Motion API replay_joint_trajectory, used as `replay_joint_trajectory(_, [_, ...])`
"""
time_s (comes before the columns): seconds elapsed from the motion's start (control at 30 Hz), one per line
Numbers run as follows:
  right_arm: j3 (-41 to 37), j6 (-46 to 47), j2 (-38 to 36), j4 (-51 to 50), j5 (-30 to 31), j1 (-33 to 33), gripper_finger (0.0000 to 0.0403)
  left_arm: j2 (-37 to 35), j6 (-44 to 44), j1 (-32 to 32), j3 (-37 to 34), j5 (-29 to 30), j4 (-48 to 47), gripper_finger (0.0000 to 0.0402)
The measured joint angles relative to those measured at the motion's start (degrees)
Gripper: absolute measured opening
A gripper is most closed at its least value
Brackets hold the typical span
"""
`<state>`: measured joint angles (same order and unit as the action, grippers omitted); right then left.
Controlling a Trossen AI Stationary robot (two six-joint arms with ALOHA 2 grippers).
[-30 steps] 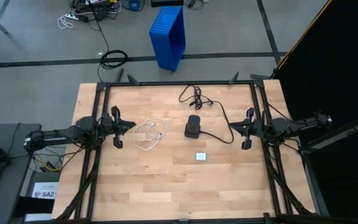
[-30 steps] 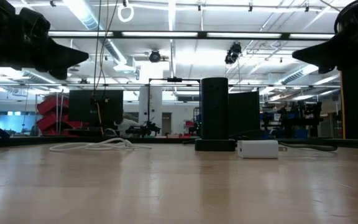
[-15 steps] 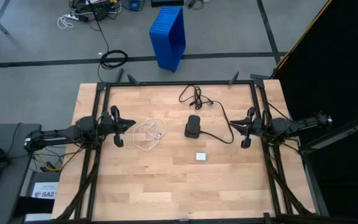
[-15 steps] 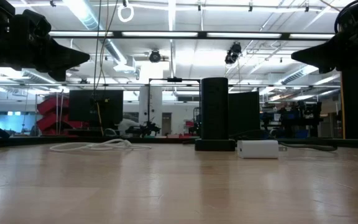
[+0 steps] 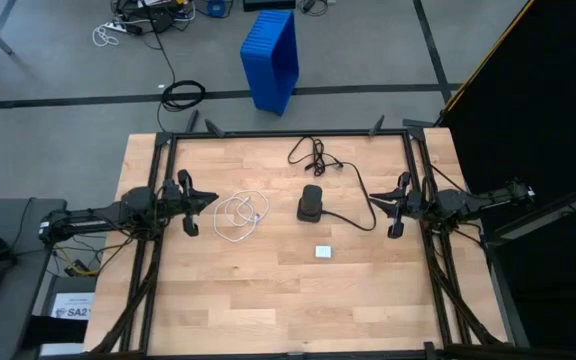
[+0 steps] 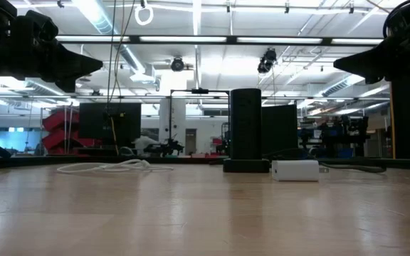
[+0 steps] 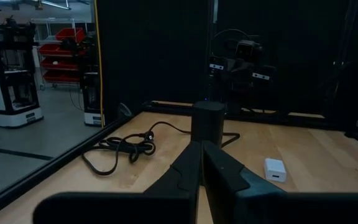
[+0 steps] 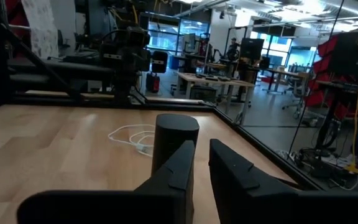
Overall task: Insert USB
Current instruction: Return to Home Position
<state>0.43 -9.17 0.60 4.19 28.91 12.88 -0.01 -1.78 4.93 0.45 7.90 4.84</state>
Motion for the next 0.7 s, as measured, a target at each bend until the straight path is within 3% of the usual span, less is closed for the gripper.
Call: replay_joint_trajectory(0.7, [0.0,0.0,0.0,0.0,0.0,0.0,0.0034,0.0,0.0,0.0,0.0,0.0,0.0,0.0001])
